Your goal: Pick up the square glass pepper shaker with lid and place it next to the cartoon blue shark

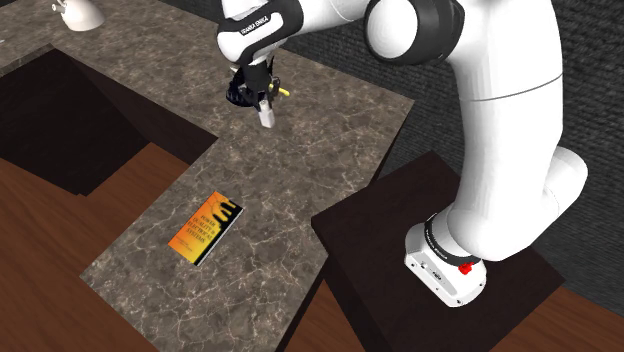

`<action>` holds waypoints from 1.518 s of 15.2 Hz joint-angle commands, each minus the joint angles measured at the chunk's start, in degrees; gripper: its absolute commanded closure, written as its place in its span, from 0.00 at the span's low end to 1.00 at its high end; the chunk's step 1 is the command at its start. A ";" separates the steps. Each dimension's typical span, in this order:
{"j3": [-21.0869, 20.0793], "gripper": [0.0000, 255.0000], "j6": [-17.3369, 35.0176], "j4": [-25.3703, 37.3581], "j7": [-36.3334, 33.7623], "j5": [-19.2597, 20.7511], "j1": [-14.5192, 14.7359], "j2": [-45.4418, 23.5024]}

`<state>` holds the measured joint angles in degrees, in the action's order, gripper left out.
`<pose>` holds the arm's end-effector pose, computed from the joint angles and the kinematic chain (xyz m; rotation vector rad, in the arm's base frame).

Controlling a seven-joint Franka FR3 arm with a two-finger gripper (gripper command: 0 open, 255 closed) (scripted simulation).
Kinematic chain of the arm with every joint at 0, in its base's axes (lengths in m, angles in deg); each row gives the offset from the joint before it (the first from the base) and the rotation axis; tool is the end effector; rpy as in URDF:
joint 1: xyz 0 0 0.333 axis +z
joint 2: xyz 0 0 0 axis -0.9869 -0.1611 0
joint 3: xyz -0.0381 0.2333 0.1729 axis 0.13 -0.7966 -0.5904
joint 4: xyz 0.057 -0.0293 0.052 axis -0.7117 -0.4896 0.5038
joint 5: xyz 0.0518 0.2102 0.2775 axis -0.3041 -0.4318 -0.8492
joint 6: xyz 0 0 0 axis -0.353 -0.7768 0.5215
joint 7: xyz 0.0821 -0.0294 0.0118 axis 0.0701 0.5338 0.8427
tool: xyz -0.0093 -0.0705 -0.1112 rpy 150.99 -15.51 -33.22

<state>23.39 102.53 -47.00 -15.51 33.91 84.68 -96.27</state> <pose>0.6285 0.1811 0.2287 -3.1052 0.3024 0.2218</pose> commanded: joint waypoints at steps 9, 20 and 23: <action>0.76 1.00 4.88 -0.30 -0.21 0.88 0.52 -4.60; 1.12 1.00 6.68 0.10 -0.26 1.24 0.78 -6.81; 1.12 0.00 6.68 0.10 -0.26 1.24 0.78 -6.82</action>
<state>24.50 109.21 -46.90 -15.77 35.15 85.46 -103.09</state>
